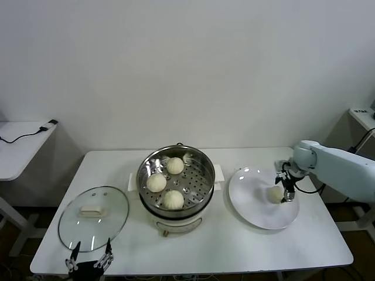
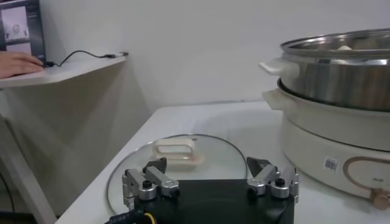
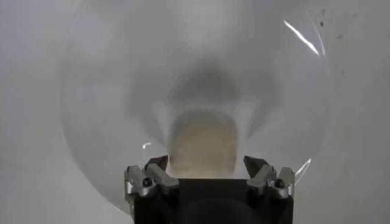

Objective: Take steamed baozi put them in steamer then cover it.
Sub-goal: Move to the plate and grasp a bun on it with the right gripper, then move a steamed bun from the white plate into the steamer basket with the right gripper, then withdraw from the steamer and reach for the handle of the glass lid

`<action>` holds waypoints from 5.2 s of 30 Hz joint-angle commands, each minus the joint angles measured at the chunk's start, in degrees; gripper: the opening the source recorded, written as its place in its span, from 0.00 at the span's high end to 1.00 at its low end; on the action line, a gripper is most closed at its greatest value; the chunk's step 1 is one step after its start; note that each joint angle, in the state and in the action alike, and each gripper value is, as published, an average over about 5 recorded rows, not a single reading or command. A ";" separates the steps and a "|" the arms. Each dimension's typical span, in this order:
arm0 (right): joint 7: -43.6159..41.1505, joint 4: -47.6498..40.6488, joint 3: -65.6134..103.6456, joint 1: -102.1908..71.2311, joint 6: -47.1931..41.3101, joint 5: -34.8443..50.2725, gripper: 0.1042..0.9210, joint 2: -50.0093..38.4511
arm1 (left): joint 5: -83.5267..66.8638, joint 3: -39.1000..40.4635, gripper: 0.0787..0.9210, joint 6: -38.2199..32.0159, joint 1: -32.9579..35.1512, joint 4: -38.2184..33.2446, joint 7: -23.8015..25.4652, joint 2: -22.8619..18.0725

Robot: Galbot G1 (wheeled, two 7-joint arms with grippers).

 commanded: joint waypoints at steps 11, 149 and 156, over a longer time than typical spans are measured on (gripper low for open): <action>-0.01 3.21 1.04 2.46 -0.74 2.21 0.26 -1.18 | 0.19 0.25 0.12 -0.20 -0.09 0.14 -0.23 0.11; 54.47 53.11 109.51 -115.00 24.38 16.39 0.12 23.05 | 77.89 -2.02 0.12 -8.75 -21.35 33.85 -26.02 16.77; 54.46 54.35 110.06 -116.71 24.92 17.07 0.12 23.18 | 79.49 -1.57 0.12 -8.07 -26.71 40.44 -25.49 17.55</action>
